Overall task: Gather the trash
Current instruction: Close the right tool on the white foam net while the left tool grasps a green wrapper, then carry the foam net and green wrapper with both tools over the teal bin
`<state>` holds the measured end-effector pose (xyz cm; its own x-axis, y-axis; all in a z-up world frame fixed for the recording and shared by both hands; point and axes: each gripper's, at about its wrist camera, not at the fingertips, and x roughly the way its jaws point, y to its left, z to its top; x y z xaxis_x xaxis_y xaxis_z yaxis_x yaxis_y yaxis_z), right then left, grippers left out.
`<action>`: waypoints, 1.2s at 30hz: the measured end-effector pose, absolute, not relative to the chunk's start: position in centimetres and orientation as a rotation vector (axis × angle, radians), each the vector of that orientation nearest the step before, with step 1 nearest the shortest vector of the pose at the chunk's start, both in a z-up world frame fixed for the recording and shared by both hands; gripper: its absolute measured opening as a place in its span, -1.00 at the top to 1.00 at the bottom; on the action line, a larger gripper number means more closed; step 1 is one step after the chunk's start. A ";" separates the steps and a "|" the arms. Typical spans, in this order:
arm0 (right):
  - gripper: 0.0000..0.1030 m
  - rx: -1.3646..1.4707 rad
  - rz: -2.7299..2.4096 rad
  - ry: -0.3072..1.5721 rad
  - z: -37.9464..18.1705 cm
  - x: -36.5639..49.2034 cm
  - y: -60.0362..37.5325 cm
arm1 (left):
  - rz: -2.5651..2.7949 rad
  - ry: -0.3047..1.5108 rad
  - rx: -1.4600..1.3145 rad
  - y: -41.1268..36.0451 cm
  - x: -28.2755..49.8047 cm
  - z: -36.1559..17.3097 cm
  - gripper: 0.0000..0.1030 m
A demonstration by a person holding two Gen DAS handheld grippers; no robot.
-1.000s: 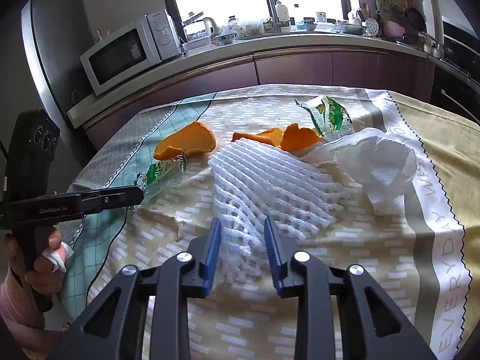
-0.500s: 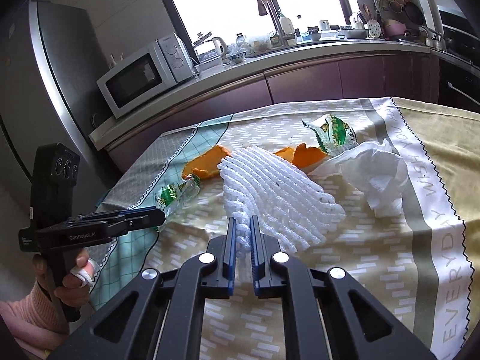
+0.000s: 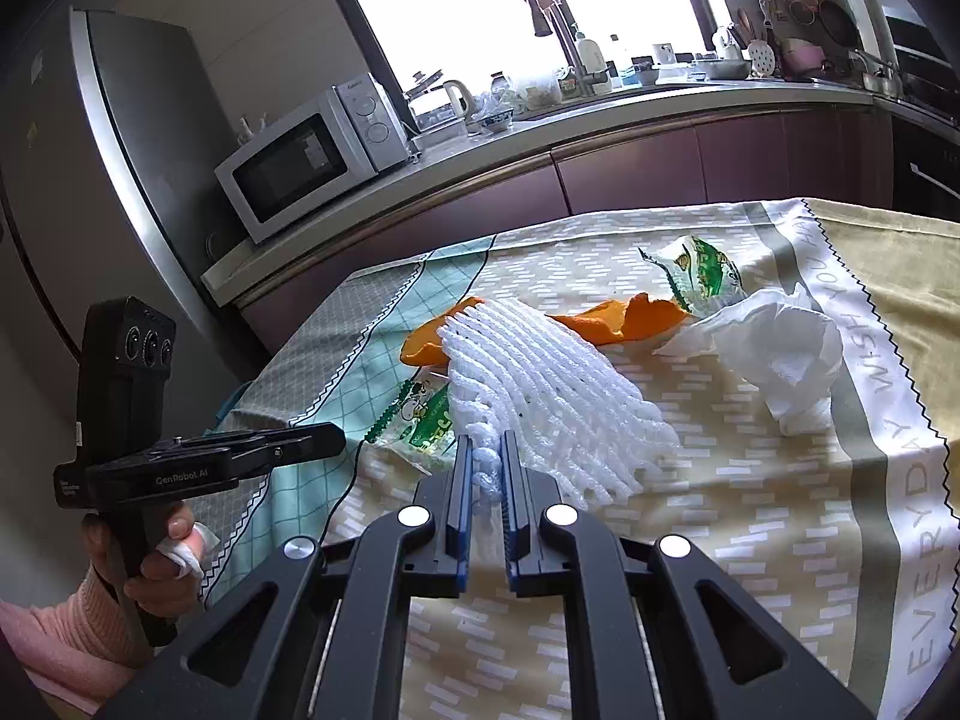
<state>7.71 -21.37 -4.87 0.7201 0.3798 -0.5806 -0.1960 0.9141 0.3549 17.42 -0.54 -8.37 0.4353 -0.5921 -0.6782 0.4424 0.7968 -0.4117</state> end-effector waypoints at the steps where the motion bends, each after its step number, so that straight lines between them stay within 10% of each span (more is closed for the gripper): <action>1: 0.85 0.282 0.324 0.697 -4.9 7.7 -21.4 | -0.653 0.920 -0.188 -0.6 17.8 -8.4 0.49; 10: 0.85 0.306 0.331 0.708 -5.6 8.2 -21.8 | -0.693 0.975 -0.204 -3.1 19.9 -9.0 0.32; 13: 0.85 0.308 0.335 0.711 -5.8 8.4 -21.9 | -0.709 0.996 -0.197 -3.9 19.9 -9.5 0.68; 22: 0.85 0.295 0.358 0.695 -5.1 8.5 -21.2 | -0.705 0.949 -0.201 -2.9 18.6 -8.5 0.77; 36: 0.85 0.171 0.634 0.626 -0.2 10.7 -10.6 | -0.444 0.747 -0.230 13.9 12.2 -3.2 0.77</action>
